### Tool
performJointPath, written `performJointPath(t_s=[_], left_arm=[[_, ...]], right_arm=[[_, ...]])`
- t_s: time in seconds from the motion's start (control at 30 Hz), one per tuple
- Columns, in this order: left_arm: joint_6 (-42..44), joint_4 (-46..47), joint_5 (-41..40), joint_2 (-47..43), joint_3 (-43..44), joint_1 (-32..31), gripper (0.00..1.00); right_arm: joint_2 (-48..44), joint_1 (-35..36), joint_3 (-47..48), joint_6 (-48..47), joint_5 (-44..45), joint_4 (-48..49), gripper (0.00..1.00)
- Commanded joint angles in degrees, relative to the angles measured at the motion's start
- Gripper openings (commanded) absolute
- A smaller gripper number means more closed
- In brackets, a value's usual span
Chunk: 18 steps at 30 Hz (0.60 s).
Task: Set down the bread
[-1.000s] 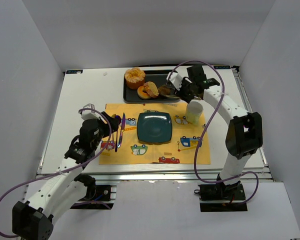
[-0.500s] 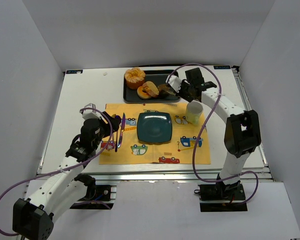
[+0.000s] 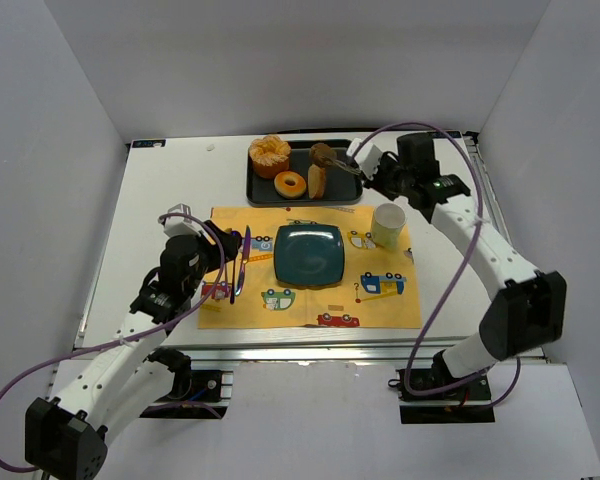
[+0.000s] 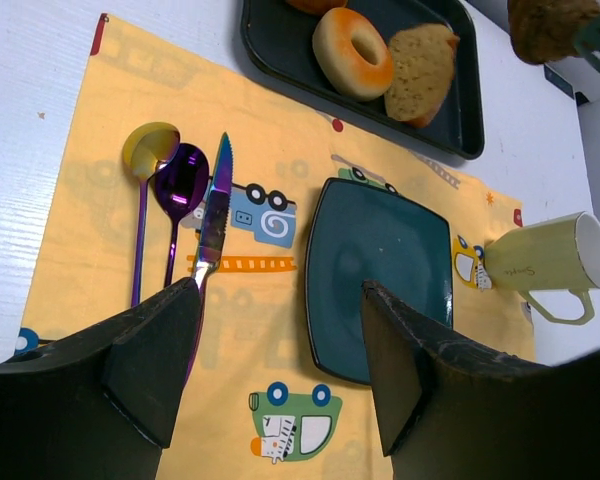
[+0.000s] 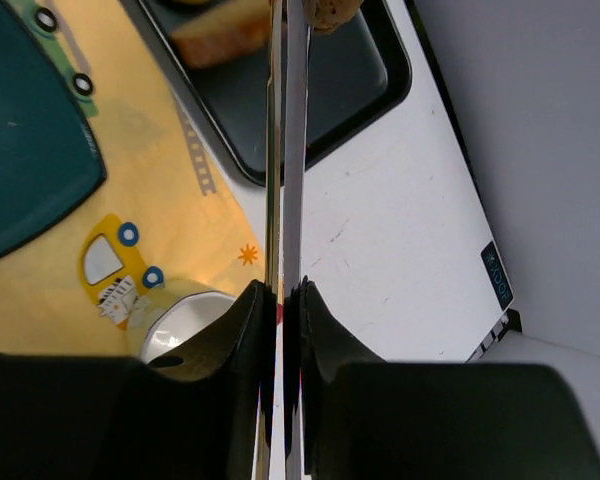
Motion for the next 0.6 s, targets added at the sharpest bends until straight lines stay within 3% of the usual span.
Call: performJointPath(t_s=[0.0, 0.27, 0.57], left_arm=[[0.7, 0.4, -0.2, 0.0, 2.4, 0.1, 0.75], [0.7, 0.5, 0.1, 0.2, 2.1, 0.1, 0.75], [0.9, 1.3, 0.5, 0.9, 2.1, 0.1, 0.75]], right_arm=[[-7.0, 0.2, -3.6, 0.9, -6.5, -1.0, 0.0], [-18.4, 2.2, -16.2, -0.9, -13.8, -8.8, 0.0], [-20.3, 3.2, -22.4, -0.8, -13.1, -9.3, 0.07]])
